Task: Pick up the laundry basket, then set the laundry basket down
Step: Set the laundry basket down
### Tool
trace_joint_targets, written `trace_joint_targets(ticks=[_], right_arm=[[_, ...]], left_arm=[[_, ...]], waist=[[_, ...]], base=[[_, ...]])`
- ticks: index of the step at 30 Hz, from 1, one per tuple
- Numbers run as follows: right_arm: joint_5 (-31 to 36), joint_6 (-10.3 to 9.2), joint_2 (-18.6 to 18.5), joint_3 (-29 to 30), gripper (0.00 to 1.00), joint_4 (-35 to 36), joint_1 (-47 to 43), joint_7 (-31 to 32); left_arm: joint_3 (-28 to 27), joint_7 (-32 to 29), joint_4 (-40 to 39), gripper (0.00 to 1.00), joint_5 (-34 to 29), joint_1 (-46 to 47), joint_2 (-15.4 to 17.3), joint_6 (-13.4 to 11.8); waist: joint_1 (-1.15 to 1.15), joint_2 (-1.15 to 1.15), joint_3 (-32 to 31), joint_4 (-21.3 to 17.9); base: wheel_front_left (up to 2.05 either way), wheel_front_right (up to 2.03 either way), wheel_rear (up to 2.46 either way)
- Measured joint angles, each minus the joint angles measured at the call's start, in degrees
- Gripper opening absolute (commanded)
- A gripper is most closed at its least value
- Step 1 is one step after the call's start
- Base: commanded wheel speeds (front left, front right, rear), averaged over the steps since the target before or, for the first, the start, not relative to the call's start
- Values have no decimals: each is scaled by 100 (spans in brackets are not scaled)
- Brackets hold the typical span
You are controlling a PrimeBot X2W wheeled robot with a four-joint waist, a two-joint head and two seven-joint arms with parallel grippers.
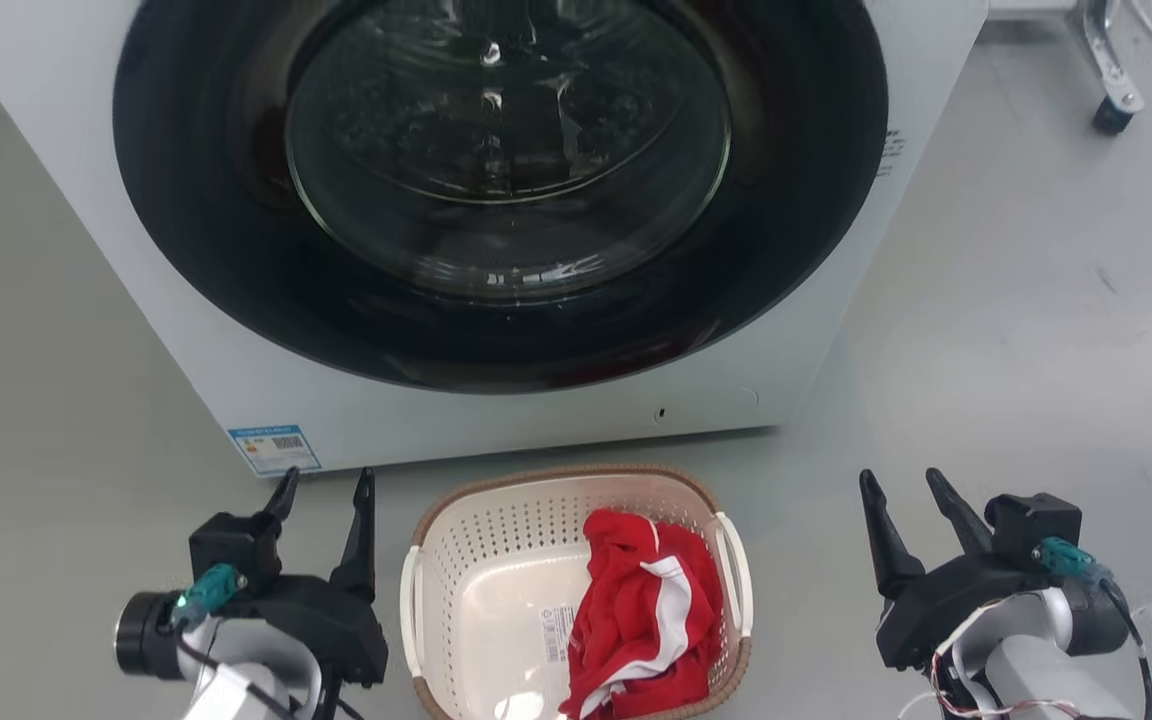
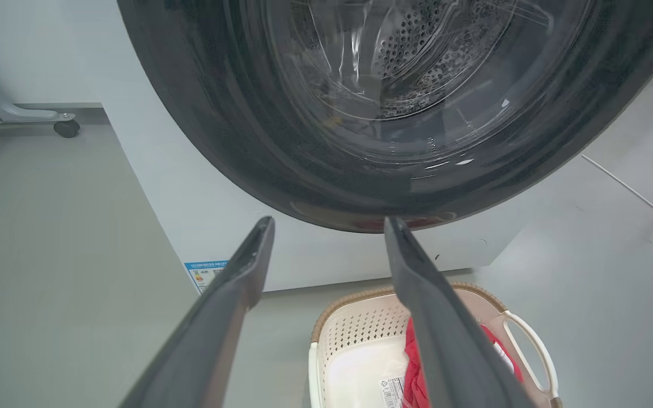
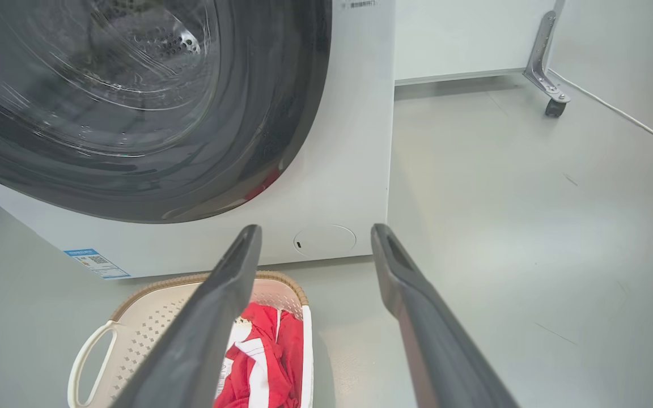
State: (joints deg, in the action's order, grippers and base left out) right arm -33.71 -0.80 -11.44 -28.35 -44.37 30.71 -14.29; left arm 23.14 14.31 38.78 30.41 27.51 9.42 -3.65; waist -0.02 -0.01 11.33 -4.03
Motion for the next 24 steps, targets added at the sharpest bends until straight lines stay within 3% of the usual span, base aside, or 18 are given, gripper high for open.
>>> trace_joint_targets(ticks=[13, 24], right_arm=[[495, -410, -319, 237, 100, 1764, -1494, -1], [815, -538, -447, 414, 100, 2948, -2525, -18]], left_arm=[[-202, 0, -1730, 100, -339, -1804, 168, -253], [-620, 0, -2562, 100, -532, -2830, 192, -342]], waist=[[1, 0, -1009, -12], [1, 0, -1302, 22]], base=[[0, 0, 0], [0, 0, 0]])
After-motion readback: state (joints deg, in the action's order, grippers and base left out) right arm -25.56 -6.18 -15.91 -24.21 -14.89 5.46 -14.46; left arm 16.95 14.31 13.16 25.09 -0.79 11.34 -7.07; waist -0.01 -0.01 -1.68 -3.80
